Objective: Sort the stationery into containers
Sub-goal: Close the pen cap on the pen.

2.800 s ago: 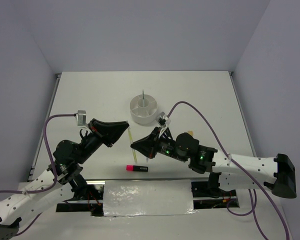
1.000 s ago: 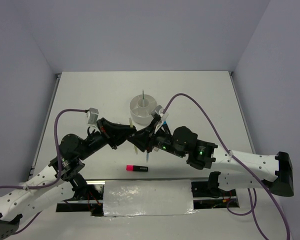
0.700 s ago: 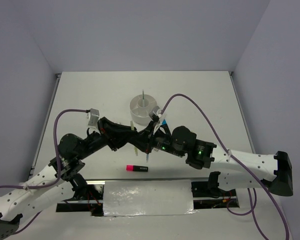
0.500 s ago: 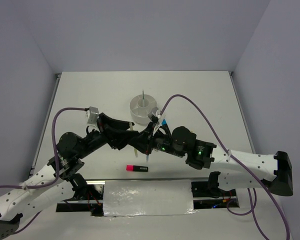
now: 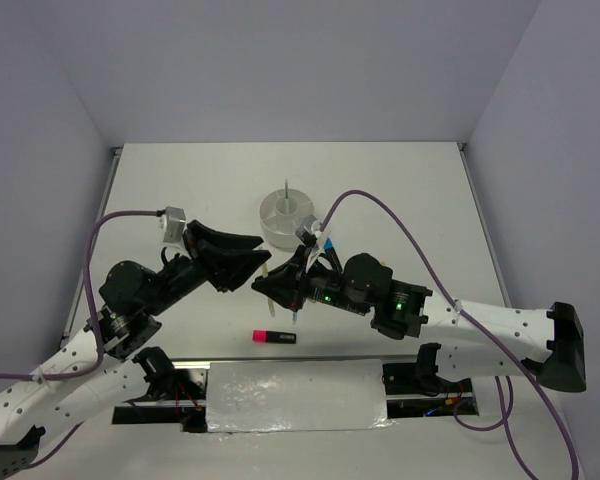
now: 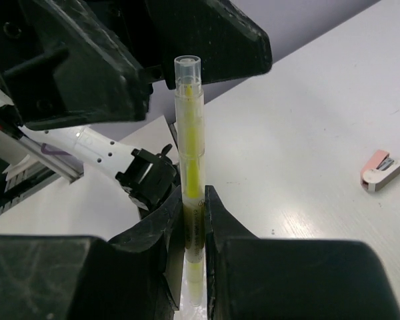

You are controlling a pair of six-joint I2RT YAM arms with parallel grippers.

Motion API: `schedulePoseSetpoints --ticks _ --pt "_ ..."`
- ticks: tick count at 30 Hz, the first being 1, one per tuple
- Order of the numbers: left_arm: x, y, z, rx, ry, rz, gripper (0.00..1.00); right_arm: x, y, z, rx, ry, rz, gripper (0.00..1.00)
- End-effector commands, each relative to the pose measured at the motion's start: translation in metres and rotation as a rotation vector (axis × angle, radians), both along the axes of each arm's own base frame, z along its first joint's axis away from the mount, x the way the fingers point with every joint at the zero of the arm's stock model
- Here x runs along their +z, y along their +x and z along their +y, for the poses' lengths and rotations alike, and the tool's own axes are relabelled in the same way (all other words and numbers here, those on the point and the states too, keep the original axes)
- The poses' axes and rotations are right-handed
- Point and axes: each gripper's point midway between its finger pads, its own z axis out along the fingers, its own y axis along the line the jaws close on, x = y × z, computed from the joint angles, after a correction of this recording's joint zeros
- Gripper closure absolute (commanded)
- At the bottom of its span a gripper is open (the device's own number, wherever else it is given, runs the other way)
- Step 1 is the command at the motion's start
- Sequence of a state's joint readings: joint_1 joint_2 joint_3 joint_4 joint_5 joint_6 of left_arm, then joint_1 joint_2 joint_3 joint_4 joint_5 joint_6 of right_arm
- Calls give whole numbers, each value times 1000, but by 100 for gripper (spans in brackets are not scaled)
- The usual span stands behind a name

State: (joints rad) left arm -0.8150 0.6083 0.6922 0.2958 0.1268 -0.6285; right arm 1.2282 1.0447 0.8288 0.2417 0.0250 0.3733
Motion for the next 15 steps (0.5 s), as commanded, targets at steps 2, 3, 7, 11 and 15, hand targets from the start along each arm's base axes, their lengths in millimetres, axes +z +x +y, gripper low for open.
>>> schedulePoseSetpoints --ticks 2,3,7,11,15 --pt "13 0 1 6 -19 -35 45 20 -5 1 18 57 -24 100" --pt "11 1 -1 4 -16 -30 45 20 -5 1 19 56 -27 100" --pt "7 2 -2 3 -11 -20 67 21 -4 2 19 47 -32 100" --pt "5 2 -4 -4 4 -12 100 22 0 3 3 41 -44 100" --pt "-8 0 -8 -30 28 2 100 38 9 4 -37 40 -90 100"
